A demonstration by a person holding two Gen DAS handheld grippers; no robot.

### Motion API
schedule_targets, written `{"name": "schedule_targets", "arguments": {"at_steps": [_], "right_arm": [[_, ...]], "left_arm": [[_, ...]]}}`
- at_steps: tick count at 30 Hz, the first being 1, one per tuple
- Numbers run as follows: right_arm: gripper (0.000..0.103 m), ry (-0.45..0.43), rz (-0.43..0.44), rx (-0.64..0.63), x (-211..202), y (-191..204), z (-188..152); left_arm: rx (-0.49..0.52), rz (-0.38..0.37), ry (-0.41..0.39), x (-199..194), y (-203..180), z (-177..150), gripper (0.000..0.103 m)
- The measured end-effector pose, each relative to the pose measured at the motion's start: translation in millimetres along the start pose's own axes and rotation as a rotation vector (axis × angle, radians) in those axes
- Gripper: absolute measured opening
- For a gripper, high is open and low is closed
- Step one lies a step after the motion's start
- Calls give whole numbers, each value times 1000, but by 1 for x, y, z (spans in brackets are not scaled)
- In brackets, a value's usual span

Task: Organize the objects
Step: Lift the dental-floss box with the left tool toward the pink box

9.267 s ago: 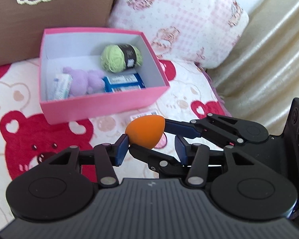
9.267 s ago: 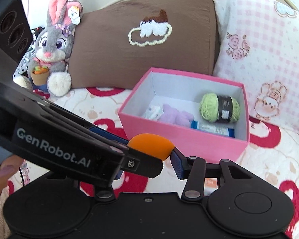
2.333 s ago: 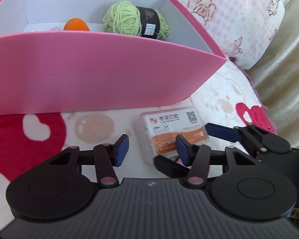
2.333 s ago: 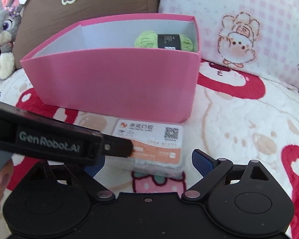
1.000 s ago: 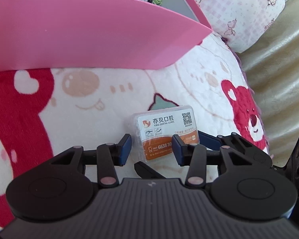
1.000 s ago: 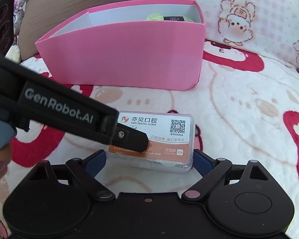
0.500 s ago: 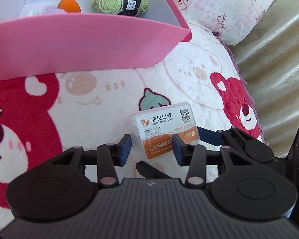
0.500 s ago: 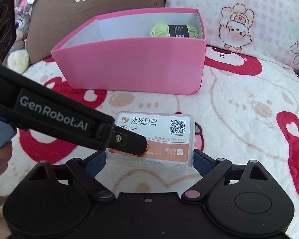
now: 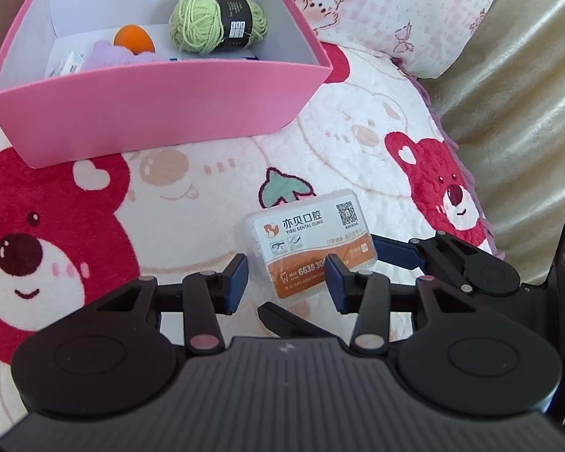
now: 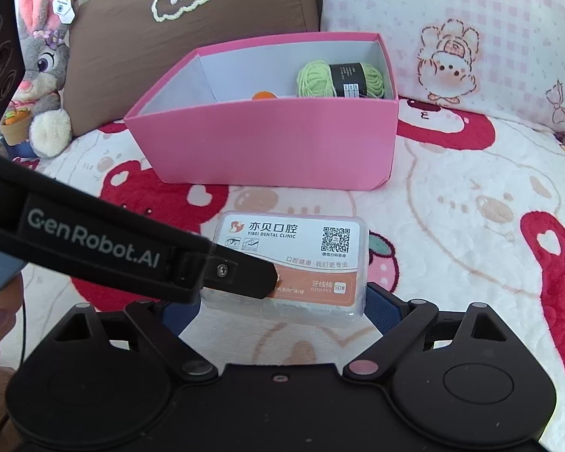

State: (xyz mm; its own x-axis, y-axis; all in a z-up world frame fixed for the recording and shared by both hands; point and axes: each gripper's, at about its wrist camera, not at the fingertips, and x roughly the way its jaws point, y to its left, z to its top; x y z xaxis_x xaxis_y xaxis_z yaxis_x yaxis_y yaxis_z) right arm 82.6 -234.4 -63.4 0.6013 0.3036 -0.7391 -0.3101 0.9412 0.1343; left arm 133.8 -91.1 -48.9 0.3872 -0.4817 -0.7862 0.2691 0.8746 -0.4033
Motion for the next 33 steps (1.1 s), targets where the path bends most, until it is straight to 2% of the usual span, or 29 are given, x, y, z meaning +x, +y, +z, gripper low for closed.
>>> {"name": "schedule_targets", "arguments": {"at_steps": [7, 12, 22, 33], "right_arm": [[95, -5, 15, -21, -11, 12, 3], [95, -7, 31, -34, -24, 18, 11], [95, -48, 36, -102, -48, 36, 24], [95, -36, 72, -130, -54, 48, 56]], "left_arm": [[36, 30, 12, -21, -8, 1, 44], [34, 15, -2, -40, -8, 1, 44], [29, -14, -50, -76, -7, 4, 44], [9, -28, -123, -107, 6, 16, 45]]}}
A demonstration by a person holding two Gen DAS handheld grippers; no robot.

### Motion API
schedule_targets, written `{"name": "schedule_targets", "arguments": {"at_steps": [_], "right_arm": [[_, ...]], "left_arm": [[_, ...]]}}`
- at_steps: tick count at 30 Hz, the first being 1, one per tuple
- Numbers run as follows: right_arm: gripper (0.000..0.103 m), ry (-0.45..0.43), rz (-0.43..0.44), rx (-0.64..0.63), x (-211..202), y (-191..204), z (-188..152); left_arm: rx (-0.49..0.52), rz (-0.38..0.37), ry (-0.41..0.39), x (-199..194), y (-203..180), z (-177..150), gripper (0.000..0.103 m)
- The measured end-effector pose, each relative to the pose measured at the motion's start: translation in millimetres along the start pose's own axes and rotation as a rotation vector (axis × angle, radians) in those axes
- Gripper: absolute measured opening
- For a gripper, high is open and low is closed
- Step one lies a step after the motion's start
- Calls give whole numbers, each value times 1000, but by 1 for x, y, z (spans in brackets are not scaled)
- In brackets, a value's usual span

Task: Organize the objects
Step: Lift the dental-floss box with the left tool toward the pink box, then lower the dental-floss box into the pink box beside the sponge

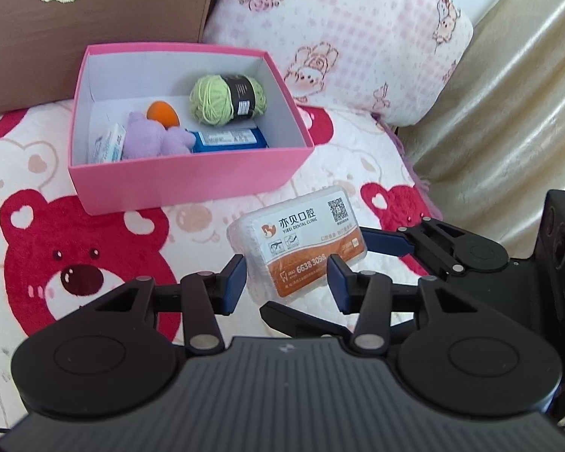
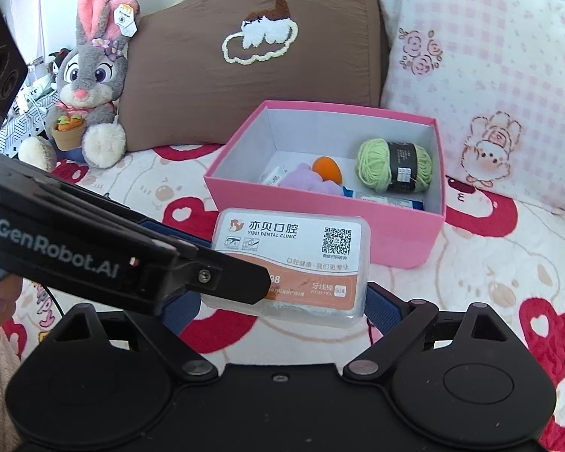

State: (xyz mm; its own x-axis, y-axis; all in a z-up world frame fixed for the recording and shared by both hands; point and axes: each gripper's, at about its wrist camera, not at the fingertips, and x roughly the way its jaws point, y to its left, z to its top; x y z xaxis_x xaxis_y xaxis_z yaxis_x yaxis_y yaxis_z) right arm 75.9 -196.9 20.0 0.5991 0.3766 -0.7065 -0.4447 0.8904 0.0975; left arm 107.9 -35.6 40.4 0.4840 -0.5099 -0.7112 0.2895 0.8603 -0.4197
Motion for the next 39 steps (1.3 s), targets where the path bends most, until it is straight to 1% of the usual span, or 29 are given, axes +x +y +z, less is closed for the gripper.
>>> {"name": "schedule_targets", "arguments": {"at_steps": [7, 14, 16, 24, 27, 31, 33, 39], "right_arm": [[95, -5, 3, -31, 1, 1, 22], [95, -15, -34, -111, 6, 3, 50], [95, -10, -41, -130, 11, 2, 61], [95, 20, -46, -131, 36, -17, 104], [95, 42, -36, -108, 51, -28, 117], [95, 94, 6, -6, 82, -50, 129], [94, 109, 19, 31, 99, -56, 131], [94, 150, 64, 55, 153, -57, 132]], "left_arm": [[-5, -11, -33, -8, 5, 18, 46], [-28, 0, -48, -4, 14, 42, 46], [-47, -3, -50, -2, 19, 51, 46], [-90, -6, -46, 18, 35, 100, 46], [-108, -1, -18, 33, 44, 119, 46], [-128, 22, 36, 60, 61, 138, 46], [-157, 38, 62, 73, 73, 145, 46], [-216, 103, 130, 102, 109, 154, 46]]}}
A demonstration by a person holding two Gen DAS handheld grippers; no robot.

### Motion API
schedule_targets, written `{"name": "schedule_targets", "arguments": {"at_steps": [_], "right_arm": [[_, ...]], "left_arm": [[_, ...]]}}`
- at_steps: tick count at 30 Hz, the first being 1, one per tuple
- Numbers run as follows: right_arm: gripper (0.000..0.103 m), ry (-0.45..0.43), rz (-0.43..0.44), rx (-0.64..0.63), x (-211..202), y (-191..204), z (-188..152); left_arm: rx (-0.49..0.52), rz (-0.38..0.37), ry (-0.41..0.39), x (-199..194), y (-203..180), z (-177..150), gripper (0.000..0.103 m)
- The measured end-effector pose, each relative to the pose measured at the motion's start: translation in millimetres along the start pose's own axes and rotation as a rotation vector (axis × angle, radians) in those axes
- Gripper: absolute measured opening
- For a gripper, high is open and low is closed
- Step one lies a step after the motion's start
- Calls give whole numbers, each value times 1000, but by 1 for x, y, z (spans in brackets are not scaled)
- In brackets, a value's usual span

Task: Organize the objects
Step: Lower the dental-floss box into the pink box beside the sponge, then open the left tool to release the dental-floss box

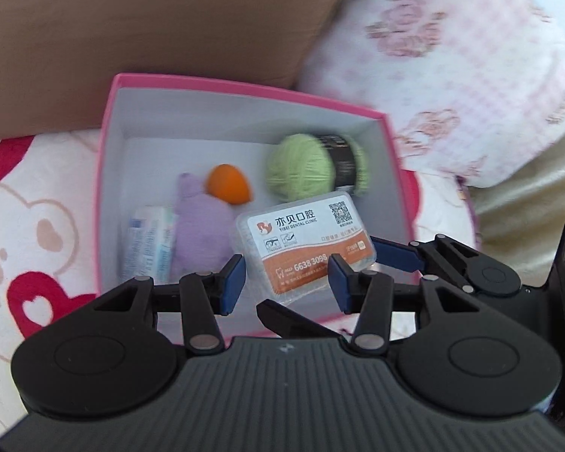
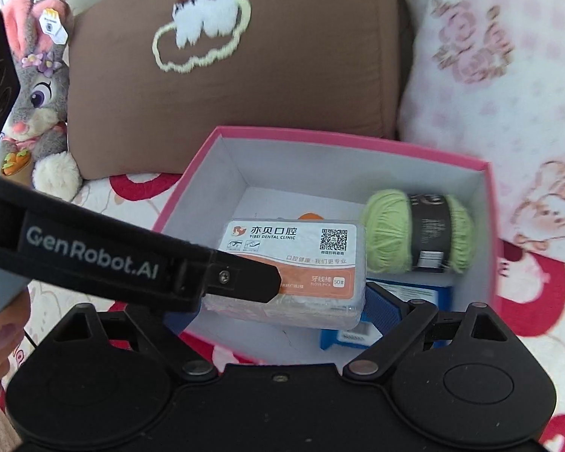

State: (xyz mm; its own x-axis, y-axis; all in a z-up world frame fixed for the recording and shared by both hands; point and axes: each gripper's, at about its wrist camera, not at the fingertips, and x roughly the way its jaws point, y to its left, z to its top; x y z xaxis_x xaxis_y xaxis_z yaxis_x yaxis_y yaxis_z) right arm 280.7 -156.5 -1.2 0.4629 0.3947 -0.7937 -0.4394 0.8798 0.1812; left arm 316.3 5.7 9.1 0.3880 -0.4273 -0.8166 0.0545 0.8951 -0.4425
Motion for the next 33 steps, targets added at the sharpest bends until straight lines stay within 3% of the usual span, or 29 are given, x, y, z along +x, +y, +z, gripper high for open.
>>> {"name": "schedule_targets", "arguments": {"at_steps": [12, 19, 27, 30, 33], "right_arm": [[94, 42, 95, 70, 62, -14, 5], [94, 78, 102, 58, 73, -15, 6], [92, 43, 97, 57, 61, -17, 4], [79, 30, 75, 22, 58, -16, 4], [62, 47, -1, -29, 61, -15, 4]], "left_arm": [[-37, 87, 31, 39, 34, 20, 42], [-75, 92, 47, 52, 46, 19, 39], [-74, 104, 26, 53, 48, 15, 35], [-59, 118, 2, 55, 46, 13, 34], [-43, 137, -23, 60, 43, 12, 34]]}}
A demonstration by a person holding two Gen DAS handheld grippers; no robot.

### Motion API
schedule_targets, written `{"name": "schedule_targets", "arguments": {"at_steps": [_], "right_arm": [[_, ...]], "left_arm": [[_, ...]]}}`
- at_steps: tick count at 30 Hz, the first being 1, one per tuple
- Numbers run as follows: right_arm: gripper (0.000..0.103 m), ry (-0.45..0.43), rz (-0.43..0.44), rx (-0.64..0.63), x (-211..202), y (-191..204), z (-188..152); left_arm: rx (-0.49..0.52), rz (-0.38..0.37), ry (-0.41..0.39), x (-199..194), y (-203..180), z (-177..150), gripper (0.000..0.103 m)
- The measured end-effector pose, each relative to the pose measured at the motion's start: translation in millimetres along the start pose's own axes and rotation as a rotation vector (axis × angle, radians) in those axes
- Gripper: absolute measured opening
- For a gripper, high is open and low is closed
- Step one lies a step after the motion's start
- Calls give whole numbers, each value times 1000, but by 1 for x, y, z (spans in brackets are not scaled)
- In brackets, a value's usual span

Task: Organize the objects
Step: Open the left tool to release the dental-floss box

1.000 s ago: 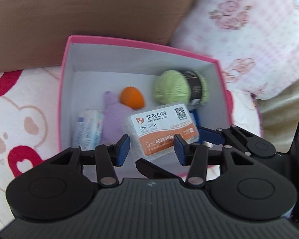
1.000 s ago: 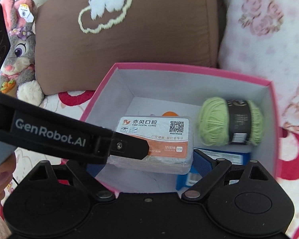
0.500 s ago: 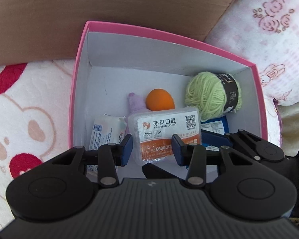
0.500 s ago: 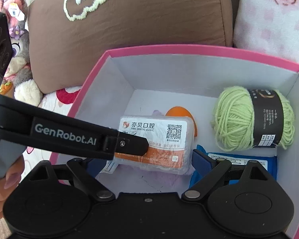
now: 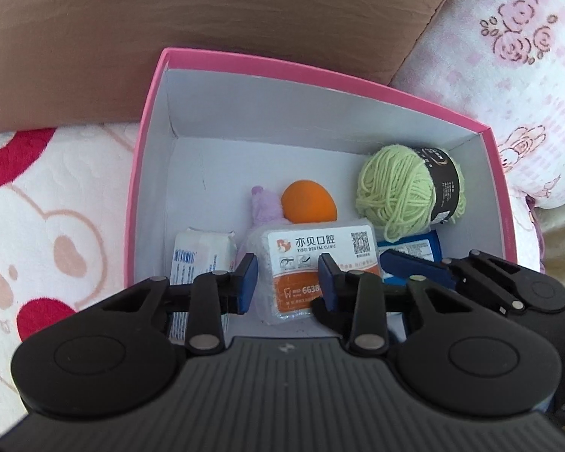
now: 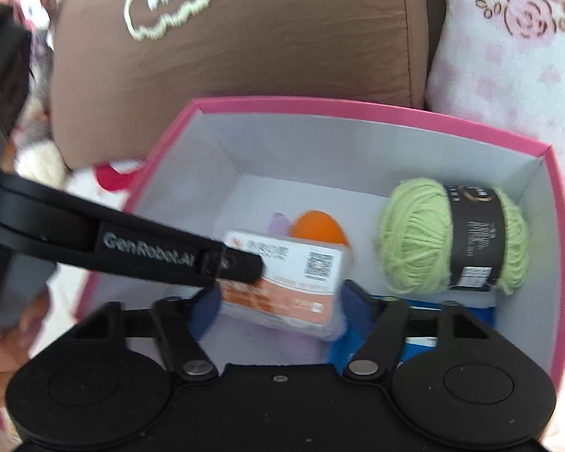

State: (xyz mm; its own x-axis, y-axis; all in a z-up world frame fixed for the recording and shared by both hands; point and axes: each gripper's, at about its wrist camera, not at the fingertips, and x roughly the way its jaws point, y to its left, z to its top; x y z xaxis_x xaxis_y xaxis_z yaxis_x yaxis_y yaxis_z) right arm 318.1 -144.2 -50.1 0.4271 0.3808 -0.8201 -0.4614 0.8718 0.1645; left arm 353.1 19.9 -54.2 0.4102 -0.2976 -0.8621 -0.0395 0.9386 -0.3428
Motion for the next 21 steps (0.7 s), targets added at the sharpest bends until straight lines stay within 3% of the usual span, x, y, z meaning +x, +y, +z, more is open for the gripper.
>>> {"name": "schedule_targets", "arguments": {"at_steps": [5, 9, 21], "right_arm": [[61, -12, 5, 45, 0, -9, 0], [61, -45, 15, 56, -6, -10, -3], [65, -152, 22, 20, -55, 1, -22]], "left_arm": [[-2, 11, -36, 0, -3, -3, 38], [31, 63, -52, -8, -8, -5, 39], [68, 81, -84, -53, -23, -25, 56]]}}
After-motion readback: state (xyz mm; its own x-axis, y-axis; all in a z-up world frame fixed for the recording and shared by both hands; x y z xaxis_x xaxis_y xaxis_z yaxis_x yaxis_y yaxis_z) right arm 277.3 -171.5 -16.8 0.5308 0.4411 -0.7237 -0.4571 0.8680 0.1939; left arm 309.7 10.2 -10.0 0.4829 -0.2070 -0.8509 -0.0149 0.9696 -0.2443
